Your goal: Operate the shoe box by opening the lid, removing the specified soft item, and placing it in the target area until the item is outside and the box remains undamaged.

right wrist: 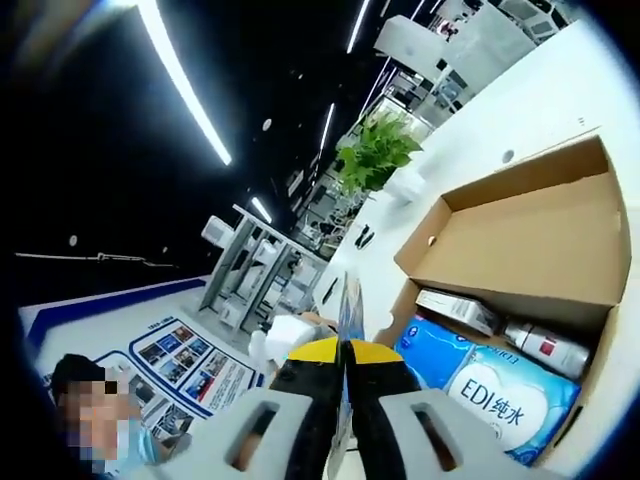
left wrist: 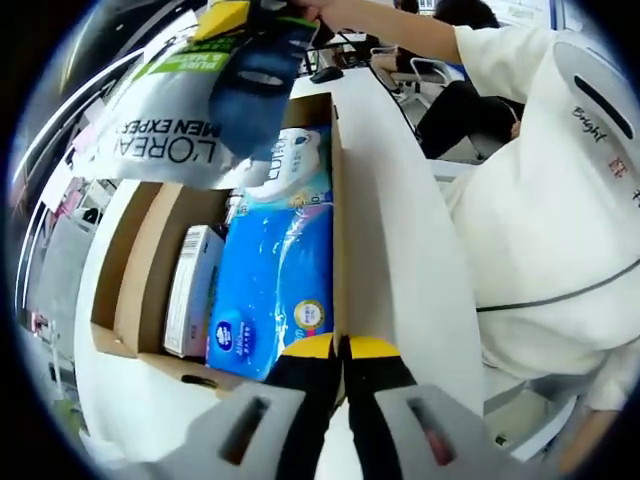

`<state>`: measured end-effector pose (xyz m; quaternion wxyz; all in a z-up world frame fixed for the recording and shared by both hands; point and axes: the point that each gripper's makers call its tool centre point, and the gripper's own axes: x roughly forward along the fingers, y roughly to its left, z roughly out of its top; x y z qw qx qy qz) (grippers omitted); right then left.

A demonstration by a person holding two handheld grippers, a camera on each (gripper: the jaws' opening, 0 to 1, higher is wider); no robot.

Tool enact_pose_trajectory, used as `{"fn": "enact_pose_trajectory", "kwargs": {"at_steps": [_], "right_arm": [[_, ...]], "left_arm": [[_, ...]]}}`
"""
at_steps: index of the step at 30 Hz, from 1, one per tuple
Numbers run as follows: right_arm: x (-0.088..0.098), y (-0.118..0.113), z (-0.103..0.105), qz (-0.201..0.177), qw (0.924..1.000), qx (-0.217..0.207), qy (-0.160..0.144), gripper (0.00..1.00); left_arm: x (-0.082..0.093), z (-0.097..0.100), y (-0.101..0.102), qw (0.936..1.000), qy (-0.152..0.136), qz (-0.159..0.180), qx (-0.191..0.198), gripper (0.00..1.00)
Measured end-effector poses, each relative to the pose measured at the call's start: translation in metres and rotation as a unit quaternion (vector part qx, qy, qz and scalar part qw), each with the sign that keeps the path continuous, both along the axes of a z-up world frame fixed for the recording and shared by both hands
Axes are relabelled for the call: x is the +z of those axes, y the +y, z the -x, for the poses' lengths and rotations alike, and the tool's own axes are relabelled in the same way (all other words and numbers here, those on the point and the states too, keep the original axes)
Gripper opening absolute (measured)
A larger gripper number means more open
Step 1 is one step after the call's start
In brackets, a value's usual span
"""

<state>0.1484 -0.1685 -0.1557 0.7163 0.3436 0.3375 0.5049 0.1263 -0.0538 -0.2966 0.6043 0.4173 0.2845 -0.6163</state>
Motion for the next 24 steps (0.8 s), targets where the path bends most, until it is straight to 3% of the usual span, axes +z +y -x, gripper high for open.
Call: {"fn": "enact_pose_trajectory", "kwargs": {"at_steps": [24], "right_arm": [[0.013, -0.033, -0.007, -0.019, 0.9997, -0.014, -0.005, 0.00]], "left_arm": [[0.000, 0.000, -0.001, 0.9999, 0.013, 0.007, -0.004, 0.01]]}}
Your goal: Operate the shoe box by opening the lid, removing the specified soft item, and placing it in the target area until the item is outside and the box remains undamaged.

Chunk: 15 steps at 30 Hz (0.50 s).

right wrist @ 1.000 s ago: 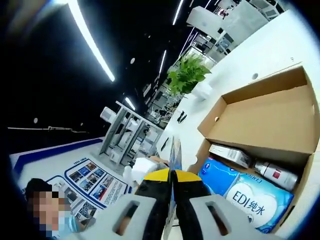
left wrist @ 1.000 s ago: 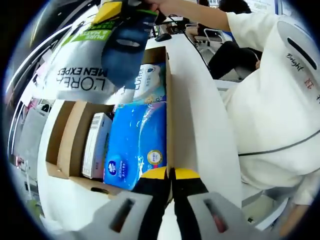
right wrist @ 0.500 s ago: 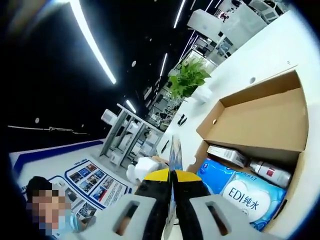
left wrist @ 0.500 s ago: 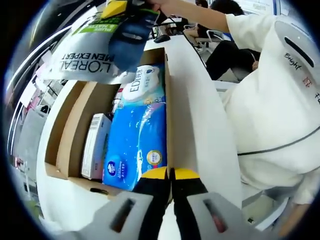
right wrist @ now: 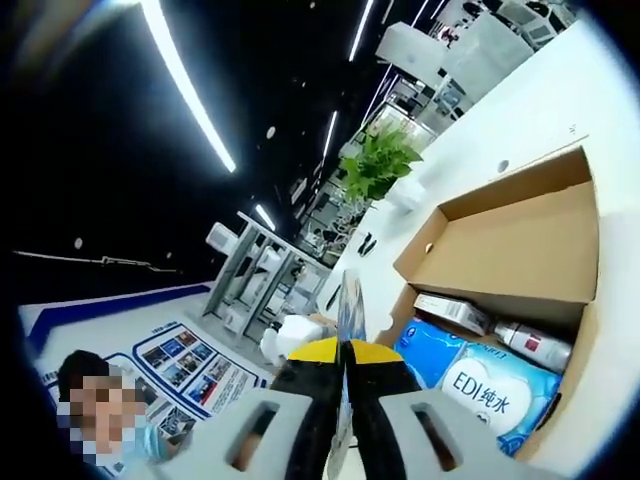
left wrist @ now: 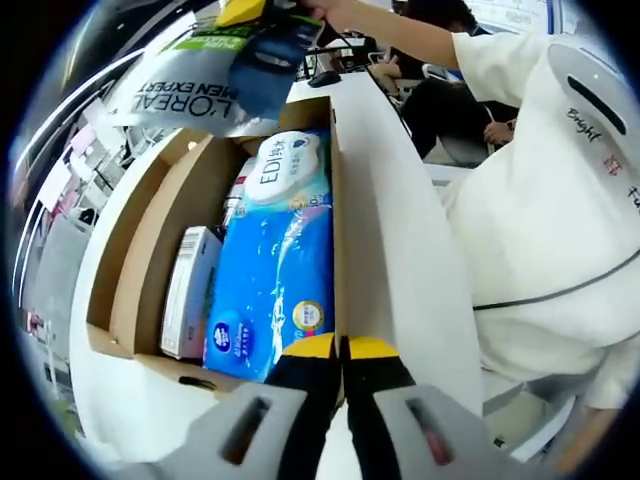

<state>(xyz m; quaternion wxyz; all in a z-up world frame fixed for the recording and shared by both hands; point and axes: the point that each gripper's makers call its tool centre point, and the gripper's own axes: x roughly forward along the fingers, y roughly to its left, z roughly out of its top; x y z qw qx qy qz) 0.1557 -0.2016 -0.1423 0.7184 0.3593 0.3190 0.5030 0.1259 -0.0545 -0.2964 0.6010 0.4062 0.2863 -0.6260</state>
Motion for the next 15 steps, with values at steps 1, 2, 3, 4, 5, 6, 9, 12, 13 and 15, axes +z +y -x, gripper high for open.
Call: {"fn": "enact_pose_trajectory", "kwargs": {"at_steps": [1, 2, 3, 4, 5, 6, 9, 12, 13, 15], "right_arm": [[0.002, -0.002, -0.001, -0.003, 1.0000, -0.002, 0.001, 0.00], [0.003, -0.004, -0.001, -0.005, 1.0000, -0.003, 0.002, 0.00], [0.004, -0.005, -0.002, -0.006, 1.0000, -0.004, 0.002, 0.00], [0.005, -0.008, -0.005, -0.006, 1.0000, -0.005, 0.003, 0.00], [0.009, -0.013, -0.008, -0.006, 1.0000, -0.007, 0.003, 0.00], [0.011, -0.015, -0.009, -0.005, 0.9999, -0.009, 0.002, 0.00], [0.019, -0.026, -0.017, -0.009, 0.9998, -0.016, -0.002, 0.00], [0.028, -0.033, -0.020, -0.011, 0.9996, -0.024, -0.009, 0.00], [0.031, -0.037, -0.022, -0.012, 0.9995, -0.028, -0.012, 0.00], [0.035, -0.042, -0.025, -0.013, 0.9992, -0.034, -0.017, 0.00]], "left_arm": [[0.000, 0.000, 0.000, 1.0000, 0.000, 0.000, 0.000, 0.01], [0.000, 0.000, 0.000, 1.0000, -0.001, 0.000, 0.000, 0.01], [0.000, 0.000, 0.000, 1.0000, -0.001, 0.000, 0.001, 0.01], [0.000, 0.000, 0.000, 1.0000, -0.002, 0.000, 0.000, 0.01], [0.000, 0.000, 0.000, 1.0000, -0.001, 0.000, 0.000, 0.01], [0.000, 0.000, 0.000, 1.0000, 0.000, 0.000, 0.001, 0.01], [0.000, 0.000, 0.000, 1.0000, 0.006, 0.000, 0.003, 0.01], [0.000, 0.000, 0.000, 1.0000, 0.008, -0.001, 0.003, 0.01], [0.000, 0.000, 0.000, 1.0000, 0.008, -0.002, 0.004, 0.01], [0.000, 0.000, 0.000, 0.9999, 0.009, -0.001, 0.005, 0.01]]}}
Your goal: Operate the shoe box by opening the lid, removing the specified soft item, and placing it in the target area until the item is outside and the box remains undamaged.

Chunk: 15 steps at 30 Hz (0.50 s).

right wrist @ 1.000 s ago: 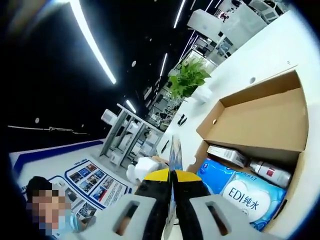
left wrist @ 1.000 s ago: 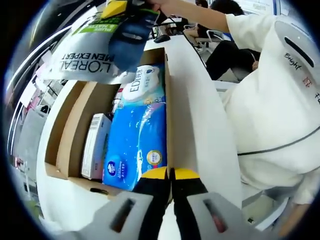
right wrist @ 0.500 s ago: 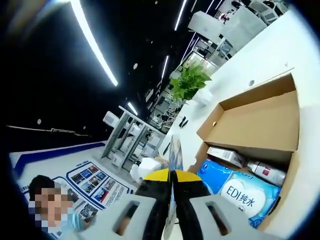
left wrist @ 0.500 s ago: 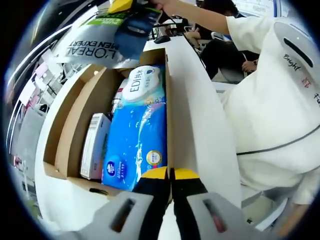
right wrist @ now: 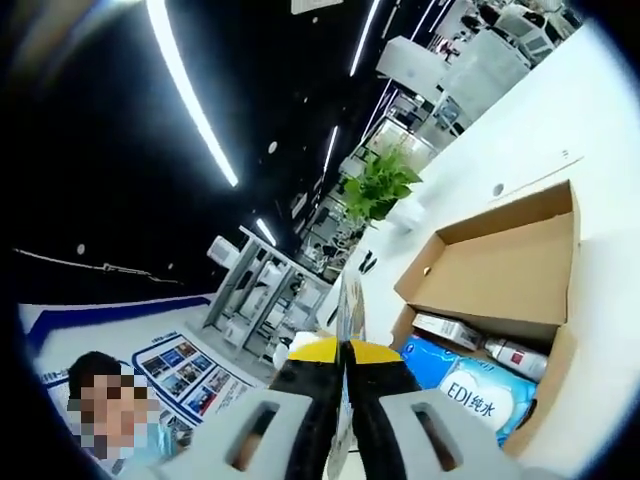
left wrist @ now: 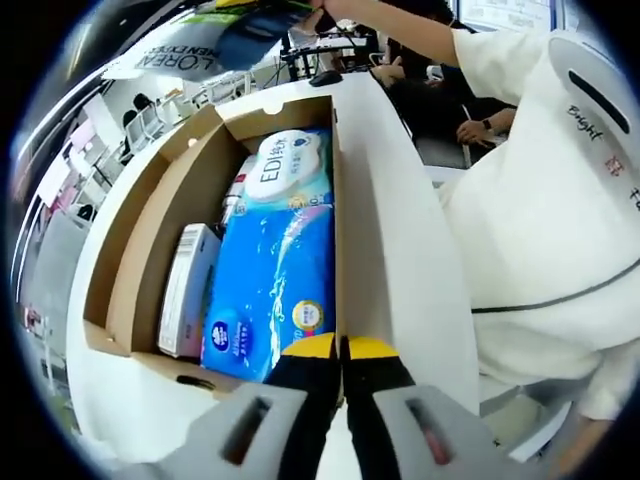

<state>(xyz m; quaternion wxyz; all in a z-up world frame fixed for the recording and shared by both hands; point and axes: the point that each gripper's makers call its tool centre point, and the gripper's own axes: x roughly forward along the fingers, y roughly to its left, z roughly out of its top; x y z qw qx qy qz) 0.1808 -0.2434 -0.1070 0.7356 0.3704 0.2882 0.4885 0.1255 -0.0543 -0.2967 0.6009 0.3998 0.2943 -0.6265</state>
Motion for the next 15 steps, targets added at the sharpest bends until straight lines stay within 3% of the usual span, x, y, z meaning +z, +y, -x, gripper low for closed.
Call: {"fn": "enact_pose_trajectory", "kwargs": {"at_steps": [15], "right_arm": [[0.012, -0.011, 0.021, 0.021, 0.9994, -0.016, -0.021, 0.00]], "left_arm": [[0.000, 0.000, -0.001, 1.0000, 0.004, 0.000, 0.003, 0.01]]}}
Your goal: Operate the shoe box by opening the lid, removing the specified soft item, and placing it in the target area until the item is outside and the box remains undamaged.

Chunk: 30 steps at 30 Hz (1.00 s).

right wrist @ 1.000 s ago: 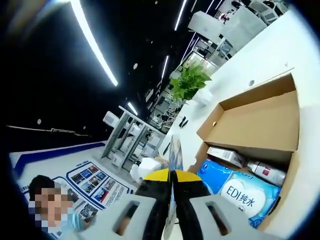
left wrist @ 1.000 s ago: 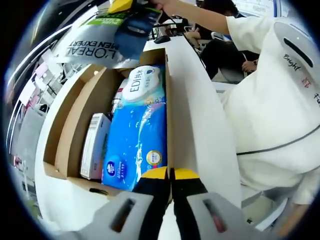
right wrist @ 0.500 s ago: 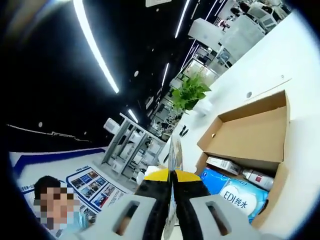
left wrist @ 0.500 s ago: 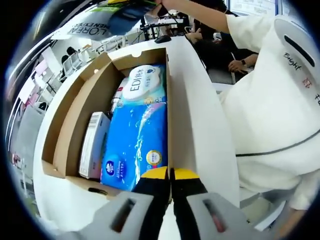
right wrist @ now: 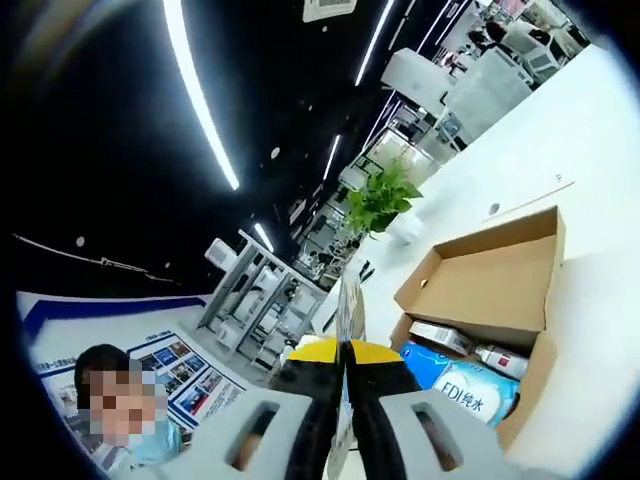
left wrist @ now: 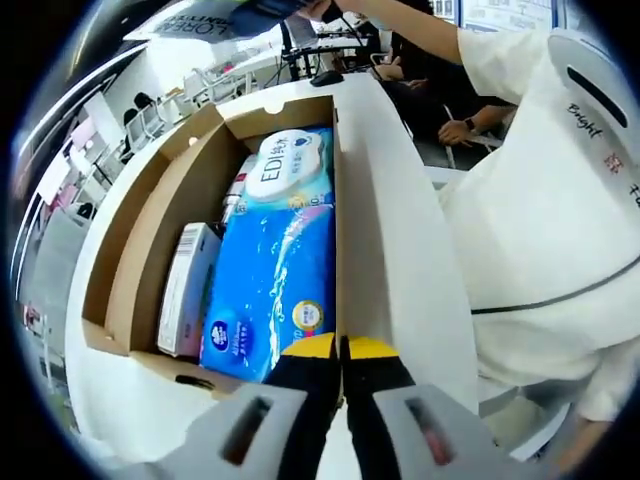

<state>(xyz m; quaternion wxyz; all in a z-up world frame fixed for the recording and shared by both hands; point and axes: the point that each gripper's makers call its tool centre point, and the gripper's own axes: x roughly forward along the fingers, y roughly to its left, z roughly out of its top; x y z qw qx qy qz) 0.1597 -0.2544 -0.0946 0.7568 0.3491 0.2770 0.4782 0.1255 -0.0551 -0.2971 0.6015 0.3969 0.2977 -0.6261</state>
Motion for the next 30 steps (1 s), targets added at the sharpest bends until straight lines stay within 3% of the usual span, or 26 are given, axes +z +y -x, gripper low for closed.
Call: {"fn": "enact_pose_trajectory", "kwargs": {"at_steps": [6, 12, 19, 24, 30], "right_arm": [[0.007, -0.001, 0.008, 0.002, 0.9998, 0.012, -0.014, 0.00], [0.013, -0.012, 0.000, 0.005, 0.9998, 0.001, -0.020, 0.00], [0.040, -0.015, 0.003, 0.027, 0.9981, 0.005, -0.054, 0.00], [0.034, -0.016, 0.004, 0.022, 0.9984, 0.013, -0.051, 0.00], [0.013, -0.021, 0.010, 0.013, 0.9993, 0.016, -0.031, 0.00]], "left_arm": [[0.000, 0.000, 0.000, 1.0000, 0.000, 0.000, 0.002, 0.01], [0.000, 0.000, -0.001, 1.0000, 0.000, -0.001, 0.002, 0.01], [-0.001, 0.000, -0.001, 0.9999, -0.010, 0.001, 0.001, 0.01], [-0.001, 0.000, -0.002, 1.0000, -0.006, 0.002, 0.001, 0.01], [-0.001, 0.000, -0.002, 1.0000, -0.003, -0.001, 0.005, 0.01]]}}
